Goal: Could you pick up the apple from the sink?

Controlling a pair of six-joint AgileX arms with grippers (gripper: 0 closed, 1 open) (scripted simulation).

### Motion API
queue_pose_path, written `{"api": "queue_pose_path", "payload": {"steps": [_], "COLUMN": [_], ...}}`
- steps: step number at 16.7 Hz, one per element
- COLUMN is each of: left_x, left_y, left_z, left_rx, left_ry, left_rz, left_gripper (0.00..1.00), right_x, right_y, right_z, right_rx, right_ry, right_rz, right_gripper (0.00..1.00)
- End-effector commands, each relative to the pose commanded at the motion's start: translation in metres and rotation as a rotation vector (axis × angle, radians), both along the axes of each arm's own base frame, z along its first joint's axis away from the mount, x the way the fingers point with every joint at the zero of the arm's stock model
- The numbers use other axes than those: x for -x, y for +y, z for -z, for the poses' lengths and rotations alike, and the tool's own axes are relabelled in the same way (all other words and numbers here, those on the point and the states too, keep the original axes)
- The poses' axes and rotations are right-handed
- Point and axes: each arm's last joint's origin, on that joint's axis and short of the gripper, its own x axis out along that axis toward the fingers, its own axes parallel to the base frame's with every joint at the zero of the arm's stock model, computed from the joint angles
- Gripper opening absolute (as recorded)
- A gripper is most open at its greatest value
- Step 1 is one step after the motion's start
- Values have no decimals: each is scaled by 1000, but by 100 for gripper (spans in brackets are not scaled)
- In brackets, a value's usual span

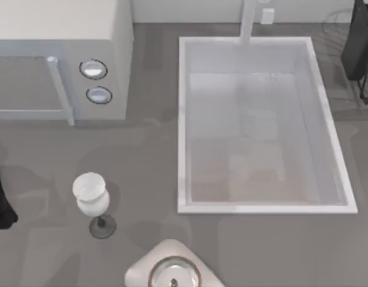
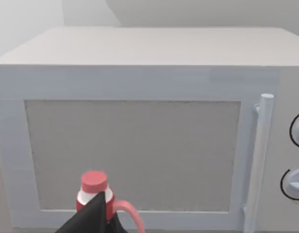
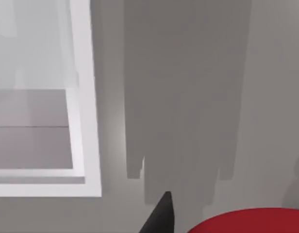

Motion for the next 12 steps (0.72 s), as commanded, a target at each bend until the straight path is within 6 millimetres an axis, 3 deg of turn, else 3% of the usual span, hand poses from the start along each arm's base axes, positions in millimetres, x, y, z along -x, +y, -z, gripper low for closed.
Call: {"api": "queue_pose_path", "payload": {"steps": [3,10,12], "left_x": [0,0,0], "left_y": [0,0,0], "left_z": [0,0,0], "left_rx": [0,0,0], "left_ry": [0,0,0], "left_rz": [0,0,0], "left_gripper": [100,100,100], "right_x": [-2,-1,1], "right_y": [0,-1,-2], "right_z": [19,98,108], "right_rx": [0,-1,-1], "right_ry": [3,-9,-5], "right_rz": [0,1,1], "right_gripper": [0,0,0]}}
